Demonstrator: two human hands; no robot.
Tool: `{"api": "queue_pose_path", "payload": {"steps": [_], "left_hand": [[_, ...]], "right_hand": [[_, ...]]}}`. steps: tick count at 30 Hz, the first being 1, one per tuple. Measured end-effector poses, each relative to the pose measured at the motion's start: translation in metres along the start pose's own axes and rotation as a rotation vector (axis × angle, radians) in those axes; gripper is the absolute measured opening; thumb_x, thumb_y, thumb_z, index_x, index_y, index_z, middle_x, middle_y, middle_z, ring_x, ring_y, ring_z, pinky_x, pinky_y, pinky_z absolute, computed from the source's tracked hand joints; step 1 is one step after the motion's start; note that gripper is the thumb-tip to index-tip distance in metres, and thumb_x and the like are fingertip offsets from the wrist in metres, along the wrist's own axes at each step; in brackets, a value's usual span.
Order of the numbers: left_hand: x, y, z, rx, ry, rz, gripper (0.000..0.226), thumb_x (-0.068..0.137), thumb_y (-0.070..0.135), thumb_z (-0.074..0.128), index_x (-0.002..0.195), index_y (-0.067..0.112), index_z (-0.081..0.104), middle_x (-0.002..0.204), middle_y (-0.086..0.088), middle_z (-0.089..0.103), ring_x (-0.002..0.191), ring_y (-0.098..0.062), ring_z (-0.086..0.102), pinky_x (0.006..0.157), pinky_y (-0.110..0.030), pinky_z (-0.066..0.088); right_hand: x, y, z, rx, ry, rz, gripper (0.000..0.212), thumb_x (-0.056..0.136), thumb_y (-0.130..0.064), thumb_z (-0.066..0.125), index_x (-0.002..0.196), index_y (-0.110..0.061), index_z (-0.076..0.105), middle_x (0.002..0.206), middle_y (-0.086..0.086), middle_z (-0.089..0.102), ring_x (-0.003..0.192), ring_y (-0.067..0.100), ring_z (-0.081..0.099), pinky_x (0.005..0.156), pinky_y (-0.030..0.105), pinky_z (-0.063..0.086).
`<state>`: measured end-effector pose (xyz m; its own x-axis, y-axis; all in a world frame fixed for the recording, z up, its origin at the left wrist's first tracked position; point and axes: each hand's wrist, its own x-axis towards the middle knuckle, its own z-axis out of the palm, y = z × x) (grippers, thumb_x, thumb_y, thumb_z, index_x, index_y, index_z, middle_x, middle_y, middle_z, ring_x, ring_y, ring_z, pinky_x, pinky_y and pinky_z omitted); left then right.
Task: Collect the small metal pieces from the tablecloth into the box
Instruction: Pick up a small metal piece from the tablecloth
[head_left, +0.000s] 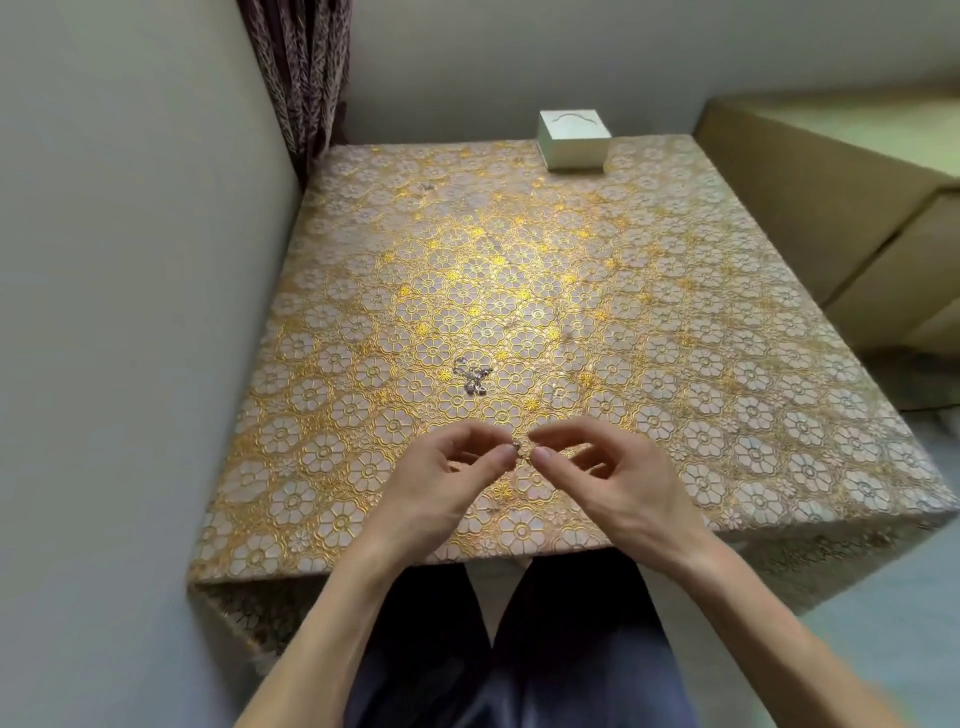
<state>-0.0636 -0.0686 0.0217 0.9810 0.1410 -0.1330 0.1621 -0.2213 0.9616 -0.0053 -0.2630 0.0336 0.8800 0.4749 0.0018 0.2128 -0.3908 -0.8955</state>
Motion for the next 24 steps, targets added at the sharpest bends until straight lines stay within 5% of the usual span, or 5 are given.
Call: {"api": "queue_pose_path", "payload": {"steps": [10, 15, 17, 21, 24], "left_hand": [[0.016, 0.015, 0.011, 0.005, -0.048, 0.096, 0.024, 0.079, 0.037, 0.081, 0.094, 0.021, 0.071, 0.089, 0.004, 0.076, 0.086, -0.011, 0.072, 0.082, -0.037, 0.059], [0.019, 0.007, 0.02, -0.068, -0.028, 0.062, 0.031, 0.077, 0.037, 0.083, 0.096, 0.02, 0.066, 0.088, 0.001, 0.076, 0.083, -0.012, 0.072, 0.075, -0.026, 0.058], [0.02, 0.005, 0.026, -0.118, -0.023, 0.042, 0.033, 0.078, 0.047, 0.08, 0.098, 0.024, 0.067, 0.092, 0.006, 0.075, 0.088, -0.009, 0.071, 0.078, -0.024, 0.054], [0.019, 0.012, 0.04, -0.215, -0.203, 0.021, 0.033, 0.095, 0.049, 0.05, 0.102, 0.025, 0.072, 0.098, 0.018, 0.074, 0.095, 0.006, 0.065, 0.081, -0.01, 0.045], [0.019, 0.01, 0.048, -0.229, -0.239, 0.013, 0.033, 0.103, 0.038, 0.048, 0.097, 0.016, 0.072, 0.084, 0.004, 0.075, 0.086, -0.006, 0.068, 0.083, -0.017, 0.05]], "right_hand": [[0.011, -0.009, -0.032, 0.011, -0.155, 0.002, 0.022, 0.089, -0.024, 0.076, 0.11, -0.027, 0.071, 0.092, -0.009, 0.076, 0.081, 0.013, 0.075, 0.078, 0.037, 0.062], [0.01, -0.004, -0.035, -0.075, -0.175, -0.014, 0.006, 0.091, -0.024, 0.074, 0.097, -0.026, 0.076, 0.083, -0.002, 0.075, 0.073, 0.016, 0.069, 0.066, 0.037, 0.056], [0.008, -0.004, -0.035, -0.069, -0.143, -0.002, 0.004, 0.09, -0.023, 0.074, 0.093, -0.026, 0.075, 0.08, -0.005, 0.075, 0.072, 0.01, 0.069, 0.065, 0.027, 0.052], [0.007, -0.01, -0.039, 0.028, -0.094, 0.019, 0.004, 0.091, -0.017, 0.073, 0.094, -0.02, 0.074, 0.086, -0.002, 0.077, 0.081, 0.015, 0.073, 0.076, 0.036, 0.06], [0.008, -0.012, -0.045, 0.042, -0.031, 0.007, 0.005, 0.091, -0.015, 0.072, 0.094, -0.019, 0.073, 0.085, 0.0, 0.076, 0.078, 0.016, 0.073, 0.075, 0.035, 0.06]]}}
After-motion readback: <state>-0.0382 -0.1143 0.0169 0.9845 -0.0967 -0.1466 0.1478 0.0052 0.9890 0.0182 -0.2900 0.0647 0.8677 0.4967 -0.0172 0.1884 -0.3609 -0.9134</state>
